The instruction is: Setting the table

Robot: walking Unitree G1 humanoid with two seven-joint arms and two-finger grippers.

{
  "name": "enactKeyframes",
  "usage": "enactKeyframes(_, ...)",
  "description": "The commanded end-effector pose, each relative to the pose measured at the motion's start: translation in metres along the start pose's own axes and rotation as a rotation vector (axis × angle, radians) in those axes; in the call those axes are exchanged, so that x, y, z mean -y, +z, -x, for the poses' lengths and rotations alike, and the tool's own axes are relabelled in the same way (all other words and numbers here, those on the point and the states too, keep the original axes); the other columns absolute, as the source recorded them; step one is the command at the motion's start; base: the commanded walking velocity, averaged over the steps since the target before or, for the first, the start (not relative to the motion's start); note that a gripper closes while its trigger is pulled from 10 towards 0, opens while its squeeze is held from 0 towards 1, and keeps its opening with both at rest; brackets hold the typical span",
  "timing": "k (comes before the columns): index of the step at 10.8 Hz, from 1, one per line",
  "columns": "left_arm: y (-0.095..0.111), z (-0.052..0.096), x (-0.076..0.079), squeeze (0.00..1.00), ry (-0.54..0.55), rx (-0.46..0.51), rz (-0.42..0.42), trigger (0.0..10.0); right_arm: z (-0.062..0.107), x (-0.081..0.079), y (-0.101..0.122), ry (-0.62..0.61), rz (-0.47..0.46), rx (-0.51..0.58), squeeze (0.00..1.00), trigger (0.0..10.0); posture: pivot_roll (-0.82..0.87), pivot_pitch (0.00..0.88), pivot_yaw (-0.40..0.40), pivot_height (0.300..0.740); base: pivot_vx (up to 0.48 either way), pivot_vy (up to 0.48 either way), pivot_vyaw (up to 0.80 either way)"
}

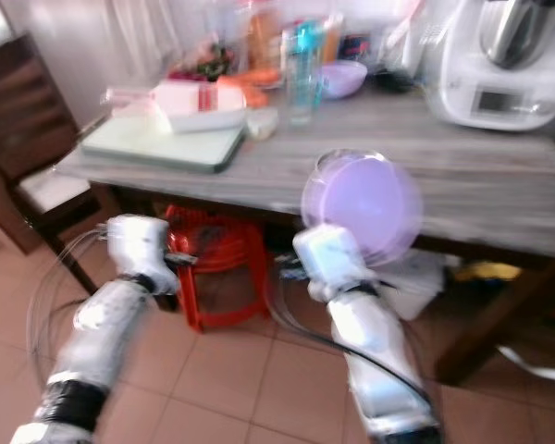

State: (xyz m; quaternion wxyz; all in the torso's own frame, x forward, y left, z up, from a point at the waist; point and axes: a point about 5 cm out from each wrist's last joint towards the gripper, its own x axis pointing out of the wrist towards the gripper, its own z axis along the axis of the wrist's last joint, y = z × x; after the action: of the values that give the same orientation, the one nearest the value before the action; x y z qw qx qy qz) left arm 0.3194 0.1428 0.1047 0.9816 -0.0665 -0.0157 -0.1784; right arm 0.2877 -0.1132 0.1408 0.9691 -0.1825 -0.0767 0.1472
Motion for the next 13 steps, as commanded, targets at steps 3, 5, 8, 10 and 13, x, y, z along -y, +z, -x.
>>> enactKeyframes(3, 0.0024, -0.0066, 0.0140, 0.00, -0.052, 0.011, 0.001, 10.0, 0.0020, 0.0112, -0.0040, -0.051, -0.008, -0.023, 0.00, 10.0, -0.05, 0.009, 0.043, 0.740, 0.376, 0.000, 0.00)
enactKeyframes(5, 0.0026, -0.0069, 0.0139, 0.00, -0.054, 0.011, 0.001, 10.0, 0.0016, 0.0112, -0.0045, -0.049, -0.010, -0.025, 0.00, 10.0, -0.05, 0.010, 0.043, 0.740, 0.377, 0.000, -0.63)
enactKeyframes(8, 0.0028, -0.0073, 0.0149, 0.00, -0.054, 0.012, 0.002, 10.0, 0.0009, 0.0117, -0.0039, -0.047, -0.008, -0.021, 0.00, 10.0, -0.05, 0.010, 0.043, 0.740, 0.379, 0.000, -0.25)
enactKeyframes(10, 0.0035, -0.0073, 0.0148, 0.00, -0.055, 0.014, 0.001, 10.0, 0.0010, 0.0097, -0.0023, -0.019, 0.010, -0.006, 0.00, 10.0, -0.05, 0.010, 0.041, 0.740, 0.381, 0.000, 0.00)
enactKeyframes(13, 0.0041, -0.0075, 0.0149, 0.00, -0.054, 0.017, 0.002, 10.0, 0.0013, 0.0104, -0.0013, -0.023, 0.013, -0.001, 0.00, 10.0, -0.05, 0.010, 0.041, 0.740, 0.380, 0.000, 0.68)
